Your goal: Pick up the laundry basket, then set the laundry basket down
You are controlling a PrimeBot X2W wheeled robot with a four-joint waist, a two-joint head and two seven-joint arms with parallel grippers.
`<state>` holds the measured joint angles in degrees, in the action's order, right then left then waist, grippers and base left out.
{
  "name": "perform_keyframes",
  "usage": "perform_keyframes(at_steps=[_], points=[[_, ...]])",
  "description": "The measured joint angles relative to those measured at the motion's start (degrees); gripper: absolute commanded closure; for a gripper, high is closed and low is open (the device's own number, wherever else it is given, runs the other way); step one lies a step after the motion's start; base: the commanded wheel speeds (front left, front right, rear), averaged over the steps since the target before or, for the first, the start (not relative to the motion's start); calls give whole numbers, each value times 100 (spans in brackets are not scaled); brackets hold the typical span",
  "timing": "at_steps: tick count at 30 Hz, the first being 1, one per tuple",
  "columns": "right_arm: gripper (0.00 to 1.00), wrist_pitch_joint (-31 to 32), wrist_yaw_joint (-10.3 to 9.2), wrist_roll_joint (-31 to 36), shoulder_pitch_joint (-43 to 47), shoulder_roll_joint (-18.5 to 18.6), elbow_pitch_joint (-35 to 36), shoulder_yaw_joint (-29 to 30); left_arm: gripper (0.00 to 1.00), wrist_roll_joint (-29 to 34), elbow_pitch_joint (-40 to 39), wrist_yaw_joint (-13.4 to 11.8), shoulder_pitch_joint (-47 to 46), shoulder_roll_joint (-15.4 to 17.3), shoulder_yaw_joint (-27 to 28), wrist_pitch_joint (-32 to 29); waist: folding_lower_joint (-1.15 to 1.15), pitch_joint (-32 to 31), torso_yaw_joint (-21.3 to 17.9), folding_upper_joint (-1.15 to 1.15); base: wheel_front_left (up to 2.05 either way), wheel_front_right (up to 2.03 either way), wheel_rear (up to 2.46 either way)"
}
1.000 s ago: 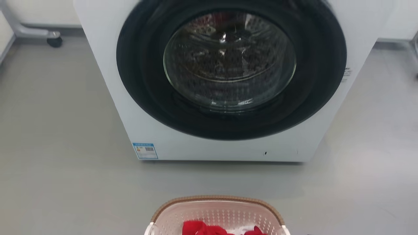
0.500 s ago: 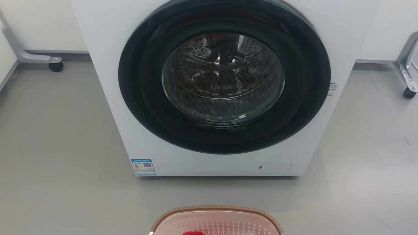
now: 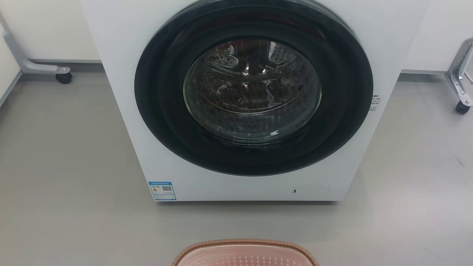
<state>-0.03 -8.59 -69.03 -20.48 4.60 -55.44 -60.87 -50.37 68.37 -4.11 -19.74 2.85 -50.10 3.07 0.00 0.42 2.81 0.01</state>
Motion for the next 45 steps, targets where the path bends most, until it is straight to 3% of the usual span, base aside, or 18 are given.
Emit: perform_keyframes(at_steps=[45], points=[[100,-207,0,-645,-142,0,-136,-567,100,-201,-15,-43,-4,19,-166,3,0,124,-16,0,0,0,0]])
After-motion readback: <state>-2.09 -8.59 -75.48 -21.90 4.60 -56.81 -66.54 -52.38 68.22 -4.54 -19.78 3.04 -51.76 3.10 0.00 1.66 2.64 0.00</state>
